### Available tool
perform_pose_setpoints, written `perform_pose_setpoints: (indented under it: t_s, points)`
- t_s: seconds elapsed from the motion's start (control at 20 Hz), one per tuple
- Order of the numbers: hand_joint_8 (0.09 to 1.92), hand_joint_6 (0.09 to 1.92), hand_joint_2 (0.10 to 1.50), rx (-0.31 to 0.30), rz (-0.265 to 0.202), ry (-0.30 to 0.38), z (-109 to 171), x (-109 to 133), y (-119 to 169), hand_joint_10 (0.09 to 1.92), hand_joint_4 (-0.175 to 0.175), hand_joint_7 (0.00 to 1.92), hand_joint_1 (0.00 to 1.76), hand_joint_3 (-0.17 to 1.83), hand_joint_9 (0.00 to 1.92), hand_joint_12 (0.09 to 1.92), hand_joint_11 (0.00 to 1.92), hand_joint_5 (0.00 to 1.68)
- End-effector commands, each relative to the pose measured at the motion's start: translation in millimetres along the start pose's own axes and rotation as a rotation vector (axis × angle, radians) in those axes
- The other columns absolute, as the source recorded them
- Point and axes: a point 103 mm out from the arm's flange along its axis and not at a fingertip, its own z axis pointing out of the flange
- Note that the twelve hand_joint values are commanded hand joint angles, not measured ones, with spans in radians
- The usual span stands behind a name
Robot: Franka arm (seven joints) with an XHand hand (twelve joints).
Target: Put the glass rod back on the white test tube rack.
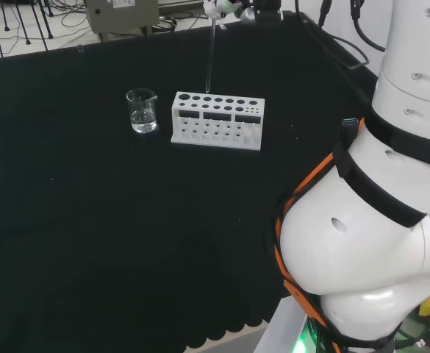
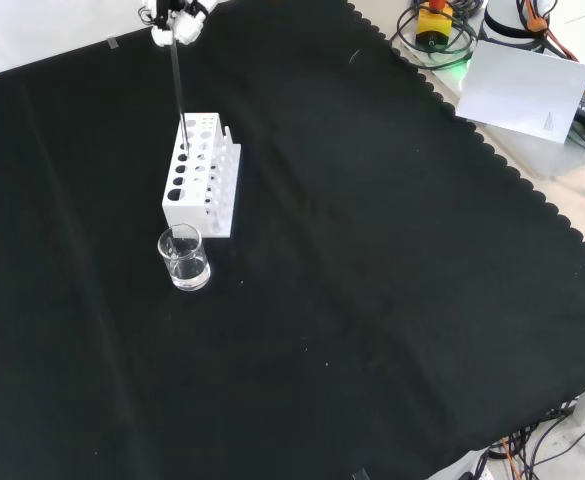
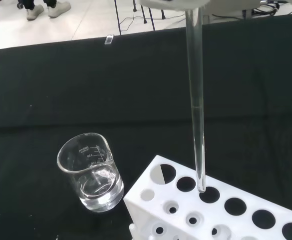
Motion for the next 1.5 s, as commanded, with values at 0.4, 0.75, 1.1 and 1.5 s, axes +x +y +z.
perform_pose_setpoints:
  t_s: [0.4,0.75,1.1,1.5]
  points:
    - [0.90,0.09,1.05,0.016,0.005,0.021,0.3,-0.1,15.0,0.54,-0.175,1.23,1.31,-0.07,1.75,0.85,1.62,1.33]
    - [0.90,0.09,1.05,0.019,-0.002,0.004,5.4,-6.8,17.6,0.54,-0.175,1.23,1.31,-0.07,1.75,0.85,1.62,1.33]
    - [0.90,0.09,1.05,0.017,-0.003,0.002,10.9,-10.3,15.8,0.54,-0.175,1.23,1.31,-0.07,1.75,0.86,1.62,1.33]
    - [0.90,0.09,1.05,0.031,-0.007,0.000,18.6,-6.2,18.4,0.54,-0.175,1.23,1.31,-0.07,1.75,0.86,1.62,1.33]
